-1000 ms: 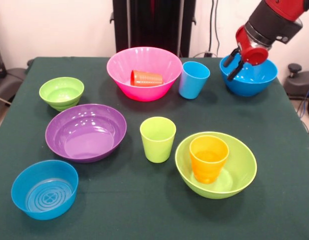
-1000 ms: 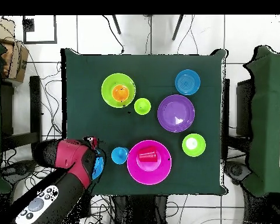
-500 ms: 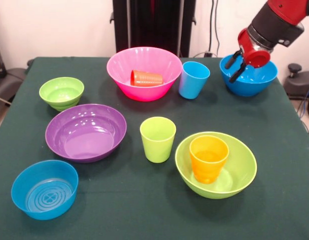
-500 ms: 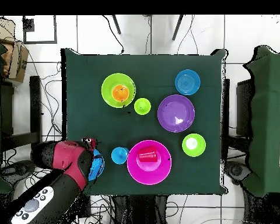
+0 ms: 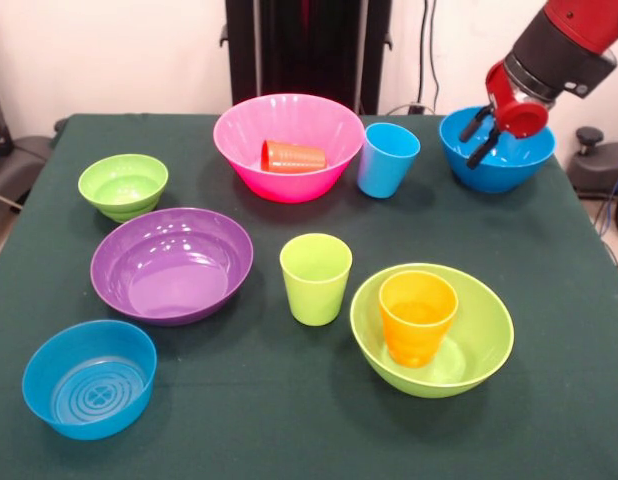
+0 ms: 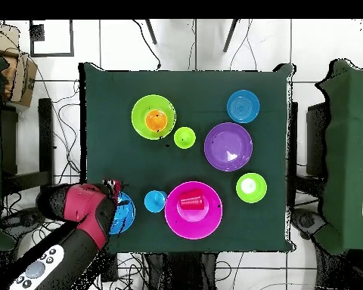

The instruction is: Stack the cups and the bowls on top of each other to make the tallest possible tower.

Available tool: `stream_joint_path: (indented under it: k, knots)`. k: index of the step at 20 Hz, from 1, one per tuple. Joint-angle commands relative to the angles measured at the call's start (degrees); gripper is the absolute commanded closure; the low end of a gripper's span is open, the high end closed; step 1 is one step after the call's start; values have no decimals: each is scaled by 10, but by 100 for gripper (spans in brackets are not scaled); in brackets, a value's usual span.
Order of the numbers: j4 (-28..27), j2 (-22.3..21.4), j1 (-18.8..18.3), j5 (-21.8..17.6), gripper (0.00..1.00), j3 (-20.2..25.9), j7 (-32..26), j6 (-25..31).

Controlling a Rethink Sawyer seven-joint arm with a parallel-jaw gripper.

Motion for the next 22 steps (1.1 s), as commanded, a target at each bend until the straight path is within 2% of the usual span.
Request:
stream_joint_path:
  k: [1, 8, 22]
  knots:
    - [-19, 16, 3, 37, 0, 48, 162, -15]
    - [-1, 15, 5, 49, 0, 56, 156, -40]
    - [67, 1, -7, 67, 0, 114, 106, -162]
